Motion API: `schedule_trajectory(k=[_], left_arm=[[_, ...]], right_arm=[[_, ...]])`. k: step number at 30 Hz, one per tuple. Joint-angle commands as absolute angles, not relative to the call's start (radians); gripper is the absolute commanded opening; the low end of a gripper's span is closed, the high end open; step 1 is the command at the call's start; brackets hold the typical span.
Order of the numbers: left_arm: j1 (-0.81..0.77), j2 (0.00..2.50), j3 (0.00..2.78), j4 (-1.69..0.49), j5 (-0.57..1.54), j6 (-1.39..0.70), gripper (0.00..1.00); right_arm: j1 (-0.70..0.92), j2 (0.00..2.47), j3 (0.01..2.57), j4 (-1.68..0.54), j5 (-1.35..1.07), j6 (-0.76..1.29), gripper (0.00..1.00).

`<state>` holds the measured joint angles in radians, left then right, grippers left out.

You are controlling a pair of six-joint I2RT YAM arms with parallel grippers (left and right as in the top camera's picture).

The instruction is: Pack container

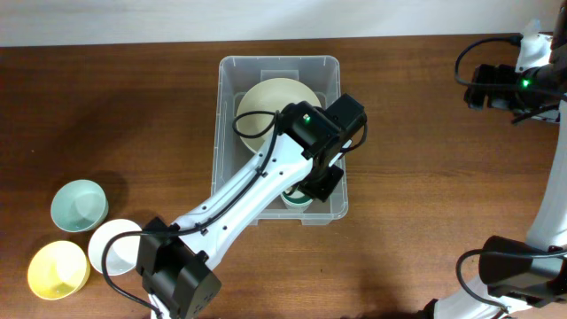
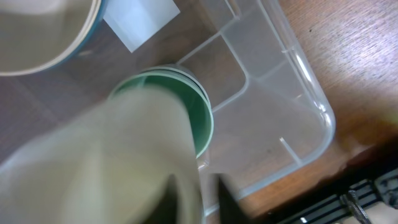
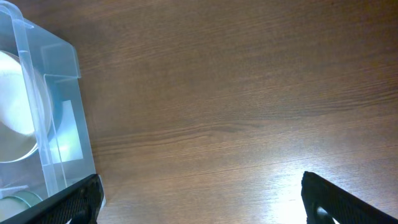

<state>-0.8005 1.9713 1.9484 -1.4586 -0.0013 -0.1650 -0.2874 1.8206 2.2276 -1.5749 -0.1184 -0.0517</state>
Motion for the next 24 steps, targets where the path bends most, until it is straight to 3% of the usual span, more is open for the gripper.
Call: schedule_trajectory(k=[1, 3, 4, 12, 14, 17, 18, 20, 24], left_arm=[[-0.804, 1.969, 1.955, -1.476, 0.012, -0.163, 0.55], [-0.802, 1.967, 1.981, -1.491, 0.011, -0.163, 0.74], [-0.8, 1.964, 1.999, -1.499, 0.004, -0.163, 0.76], [-0.638, 1.861, 2.131, -1.53, -0.142, -0.173, 0.75], [-0.569, 1.849, 2.131, -1.529, -0.142, -0.194, 0.65], [-0.472, 1.851, 2.111, -1.53, -0.12, -0.202, 0.28], [-0.453, 1.851, 2.093, -1.522, -0.107, -0.202, 0.22], [-0.426, 1.851, 2.041, -1.492, -0.078, -0.202, 0.13], [-0.417, 1.851, 1.882, -1.391, -0.026, -0.202, 0.08]], right_arm=[[-0.289, 1.83, 2.225, -1.578, -0.121, -0.044, 0.97], [-0.289, 1.83, 2.225, -1.578, -0.121, -0.044, 0.97], [-0.289, 1.83, 2.225, -1.578, -0.121, -0.044, 0.97], [-0.289, 1.83, 2.225, -1.577, -0.121, -0.043, 0.97], [-0.289, 1.83, 2.225, -1.577, -0.121, -0.043, 0.97], [-0.289, 1.83, 2.225, -1.577, -0.121, -0.043, 0.97], [-0.288, 1.83, 2.225, -1.577, -0.121, -0.043, 0.97], [-0.288, 1.83, 2.225, -1.578, -0.125, -0.043, 0.97], [-0.288, 1.83, 2.225, -1.578, -0.125, -0.043, 0.97]])
